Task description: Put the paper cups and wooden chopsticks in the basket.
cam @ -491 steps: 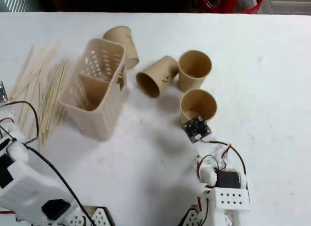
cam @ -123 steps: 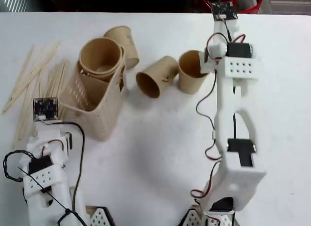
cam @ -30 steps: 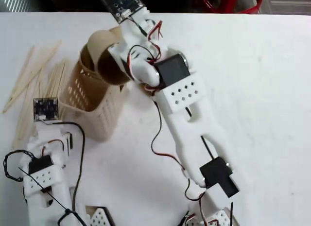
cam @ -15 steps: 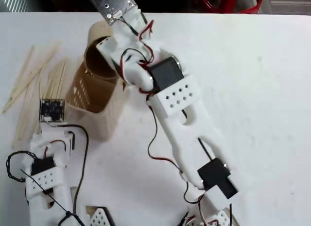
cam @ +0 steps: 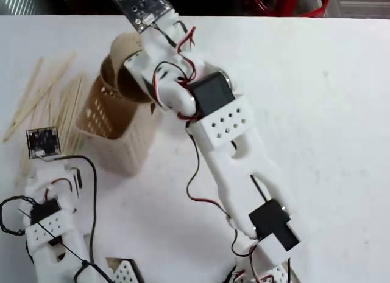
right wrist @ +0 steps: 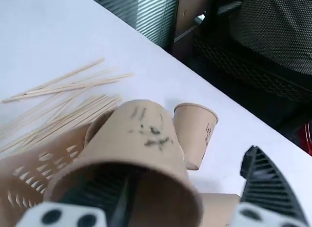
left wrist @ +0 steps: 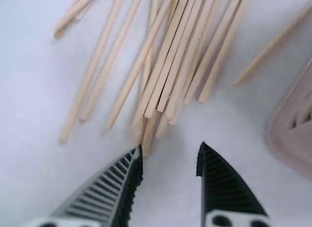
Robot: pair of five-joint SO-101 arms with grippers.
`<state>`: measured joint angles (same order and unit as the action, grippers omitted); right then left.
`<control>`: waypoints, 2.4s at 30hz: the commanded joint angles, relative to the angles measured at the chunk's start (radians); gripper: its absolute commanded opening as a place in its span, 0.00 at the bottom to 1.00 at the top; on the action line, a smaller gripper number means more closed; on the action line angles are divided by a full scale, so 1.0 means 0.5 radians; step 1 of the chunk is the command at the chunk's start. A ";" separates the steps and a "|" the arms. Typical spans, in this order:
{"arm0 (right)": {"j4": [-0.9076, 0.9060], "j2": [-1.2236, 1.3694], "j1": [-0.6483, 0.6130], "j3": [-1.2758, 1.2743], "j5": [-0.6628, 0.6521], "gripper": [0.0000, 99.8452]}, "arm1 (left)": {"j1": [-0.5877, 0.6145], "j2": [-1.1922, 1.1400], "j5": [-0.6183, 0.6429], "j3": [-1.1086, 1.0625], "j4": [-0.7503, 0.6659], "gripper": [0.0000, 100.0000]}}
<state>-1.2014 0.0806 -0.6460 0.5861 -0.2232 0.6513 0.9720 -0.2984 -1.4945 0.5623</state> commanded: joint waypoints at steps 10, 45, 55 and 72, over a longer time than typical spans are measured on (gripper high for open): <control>-0.063 -0.115 0.005 0.092 -0.021 0.30 | 0.014 0.023 0.028 0.126 -0.009 0.19; 0.434 -0.655 1.177 -1.731 -0.580 0.30 | -0.023 0.011 0.028 0.120 -0.006 0.19; 0.489 -0.885 0.729 -2.093 -0.779 0.34 | -0.054 0.023 0.025 0.086 -0.025 0.19; 1.379 -0.753 0.327 -2.492 -0.779 0.34 | -0.054 0.023 0.025 0.086 -0.025 0.19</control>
<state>-0.5800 -0.3230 -0.4726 -0.6674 -0.6053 0.6329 0.9720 -0.2954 -1.4945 0.5639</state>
